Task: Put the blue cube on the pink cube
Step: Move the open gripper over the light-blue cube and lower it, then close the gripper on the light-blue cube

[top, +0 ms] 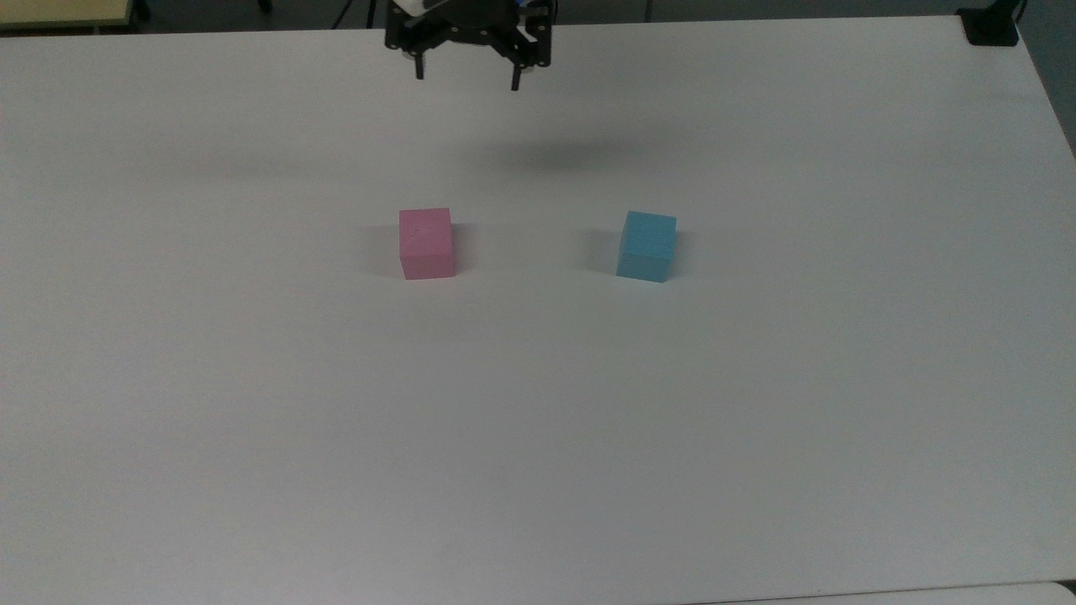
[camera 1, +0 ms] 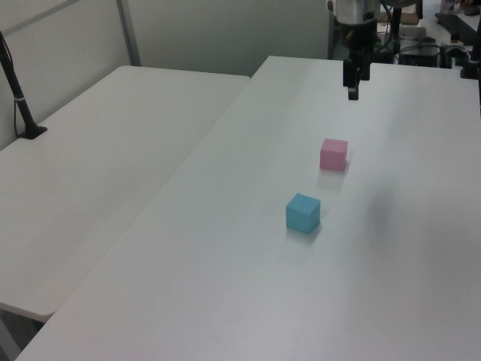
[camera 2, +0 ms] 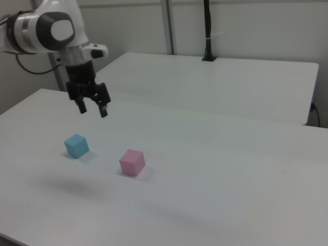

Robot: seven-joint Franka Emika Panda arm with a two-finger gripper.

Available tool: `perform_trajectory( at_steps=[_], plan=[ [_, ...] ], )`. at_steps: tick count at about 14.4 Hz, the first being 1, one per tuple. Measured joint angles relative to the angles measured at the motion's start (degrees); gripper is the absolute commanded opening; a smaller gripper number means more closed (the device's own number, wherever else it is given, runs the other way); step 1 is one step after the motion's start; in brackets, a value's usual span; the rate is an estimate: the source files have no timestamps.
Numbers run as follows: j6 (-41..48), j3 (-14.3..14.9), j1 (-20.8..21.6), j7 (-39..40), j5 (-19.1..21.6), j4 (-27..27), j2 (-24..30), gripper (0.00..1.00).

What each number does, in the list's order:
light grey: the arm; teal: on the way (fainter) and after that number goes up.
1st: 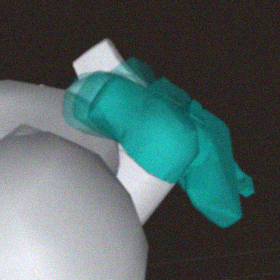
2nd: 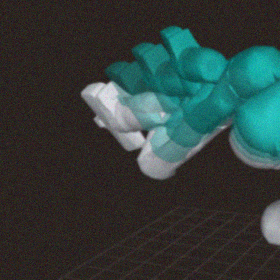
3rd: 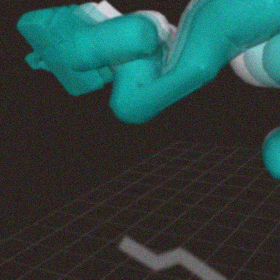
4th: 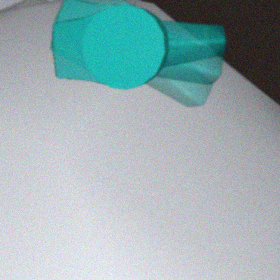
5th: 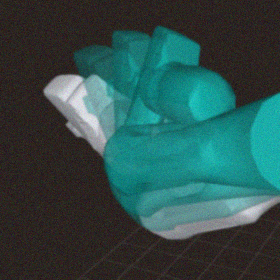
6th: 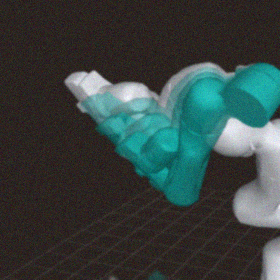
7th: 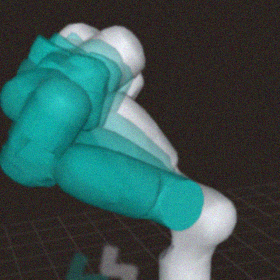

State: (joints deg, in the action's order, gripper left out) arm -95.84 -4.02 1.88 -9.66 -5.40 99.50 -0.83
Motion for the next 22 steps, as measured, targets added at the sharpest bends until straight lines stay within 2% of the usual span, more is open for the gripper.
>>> perform_trajectory(
  at_steps=[1, 4, 11, 13, 15, 19, 22],
  plan=[
    [0.00, 1.91, -0.07, 0.07, -0.01, -1.60, 0.12, 1.00],
    [0.60, 1.87, 0.16, 3.41, 1.86, -1.56, -0.75, 1.00],
    [0.34, 1.87, 0.53, 4.87, 2.83, -1.62, -1.89, 1.00],
    [-2.28, 1.83, 1.40, 4.88, 4.91, -1.57, -3.38, 1.00],
    [-7.59, 1.86, 5.42, 3.77, 6.15, -1.56, -6.68, 1.00],
    [-16.65, 2.04, 16.74, -5.85, 6.16, -2.18, -15.25, 1.00],
    [-17.91, 2.30, 21.17, -10.58, 5.82, -4.46, -20.79, 1.00]
  ],
)
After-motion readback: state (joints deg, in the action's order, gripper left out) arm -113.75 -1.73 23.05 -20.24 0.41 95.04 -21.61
